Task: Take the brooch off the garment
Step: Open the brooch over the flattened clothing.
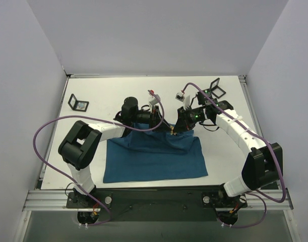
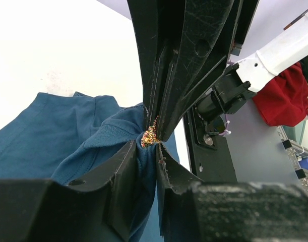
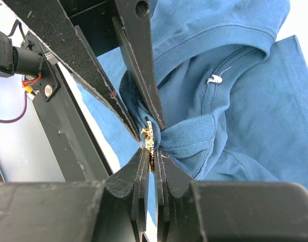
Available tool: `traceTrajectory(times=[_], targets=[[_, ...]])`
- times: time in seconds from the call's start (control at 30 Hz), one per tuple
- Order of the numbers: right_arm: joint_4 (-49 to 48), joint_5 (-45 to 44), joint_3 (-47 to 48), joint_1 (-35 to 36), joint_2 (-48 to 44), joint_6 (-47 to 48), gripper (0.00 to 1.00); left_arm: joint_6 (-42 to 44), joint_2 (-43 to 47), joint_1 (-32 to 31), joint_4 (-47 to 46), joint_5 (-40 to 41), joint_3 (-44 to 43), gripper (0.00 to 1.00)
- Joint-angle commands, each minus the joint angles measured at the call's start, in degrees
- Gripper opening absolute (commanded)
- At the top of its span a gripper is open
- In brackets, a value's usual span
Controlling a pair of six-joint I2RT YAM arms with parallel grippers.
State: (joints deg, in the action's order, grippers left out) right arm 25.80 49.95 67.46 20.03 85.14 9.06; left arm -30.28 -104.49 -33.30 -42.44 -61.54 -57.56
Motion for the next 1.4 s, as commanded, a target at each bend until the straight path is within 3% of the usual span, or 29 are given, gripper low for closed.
traceTrajectory(times=[0.0,0.33,0.53,1.37], targets=[[-2.1,-1.4,2.0,0.5,1.3,1.2,0.00,-2.9,0.1,-2.2,-6.7,-4.8,-1.1,0.31],[-1.8,-1.6,2.2,0.5,1.3,1.2,0.00,-2.0,0.5,-2.3,-5.9,-4.4,-0.8,0.35],[-1.6,-1.4,2.3,0.6,1.5,1.3,0.00,4.5,1.5,-2.7,2.8,-1.9,-1.9,0.34],[0.2,-0.1,2.9,1.9,2.0,3.2,0.00,8.1,1.8,-3.0,10.0,3.3,-3.7,0.03]])
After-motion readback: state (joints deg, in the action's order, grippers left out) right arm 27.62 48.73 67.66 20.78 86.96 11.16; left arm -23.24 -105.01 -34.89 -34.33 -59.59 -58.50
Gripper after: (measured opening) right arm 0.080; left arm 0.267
